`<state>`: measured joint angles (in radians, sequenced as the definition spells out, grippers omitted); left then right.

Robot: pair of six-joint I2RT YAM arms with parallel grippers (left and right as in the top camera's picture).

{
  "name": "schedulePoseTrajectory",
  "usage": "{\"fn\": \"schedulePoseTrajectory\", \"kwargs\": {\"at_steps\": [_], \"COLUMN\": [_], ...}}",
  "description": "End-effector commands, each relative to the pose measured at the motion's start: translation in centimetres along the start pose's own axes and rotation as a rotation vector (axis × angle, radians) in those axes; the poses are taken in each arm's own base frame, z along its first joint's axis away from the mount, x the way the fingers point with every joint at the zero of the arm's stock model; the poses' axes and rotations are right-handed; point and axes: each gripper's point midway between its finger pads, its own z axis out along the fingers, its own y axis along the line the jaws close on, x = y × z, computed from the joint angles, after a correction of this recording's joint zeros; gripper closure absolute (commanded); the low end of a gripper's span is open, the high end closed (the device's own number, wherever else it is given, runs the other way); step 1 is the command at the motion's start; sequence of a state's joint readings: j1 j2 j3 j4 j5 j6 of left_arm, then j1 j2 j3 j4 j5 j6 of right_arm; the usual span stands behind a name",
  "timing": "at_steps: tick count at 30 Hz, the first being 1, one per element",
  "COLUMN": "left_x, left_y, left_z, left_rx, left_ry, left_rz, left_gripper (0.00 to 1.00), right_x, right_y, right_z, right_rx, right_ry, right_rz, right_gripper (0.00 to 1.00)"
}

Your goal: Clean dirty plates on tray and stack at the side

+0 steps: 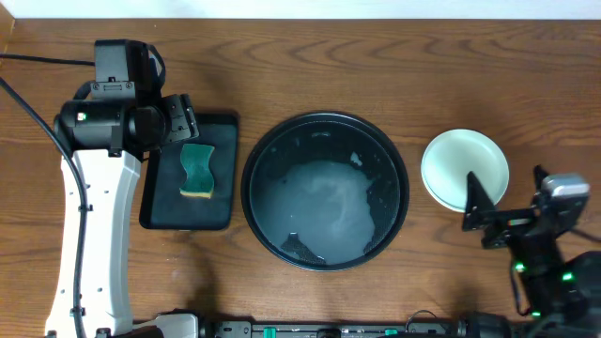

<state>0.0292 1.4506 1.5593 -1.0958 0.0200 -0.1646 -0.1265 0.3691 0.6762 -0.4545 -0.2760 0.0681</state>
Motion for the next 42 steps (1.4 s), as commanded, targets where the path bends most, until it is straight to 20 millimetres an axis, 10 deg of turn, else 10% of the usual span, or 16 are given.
{"fn": "schedulePoseTrajectory", "kwargs": {"at_steps": [1,14,32,42], "left_x": [-0.2,-0.2,-0.2,-0.2], "left_y": [0.2,0.2,0.2,0.2], "left_z": [-0.2,-0.2,-0.2,-0.2], "left_rx": [-0.005,-0.005,-0.005,-0.005], "left_ry": [-0.006,-0.006,-0.006,-0.006], "left_rz": [-0.015,-0.015,-0.015,-0.015], "left_gripper": [0.26,0.26,0.25,0.26], "right_x": [4.4,14.3,11.7,14.3], "right_y": [0.0,-1.5,-0.5,-0.8], "right_z": [0.9,3.3,3.2,3.6], "right_rx": [-0.027,0.015,-0.032,-0.026], "right_ry": [0.0,-0.044,-0.181,-0.07], "right_rz": [0.056,0.068,-0.104,-0.084], "right_gripper": [0.01,0.01,0.01,0.01]}}
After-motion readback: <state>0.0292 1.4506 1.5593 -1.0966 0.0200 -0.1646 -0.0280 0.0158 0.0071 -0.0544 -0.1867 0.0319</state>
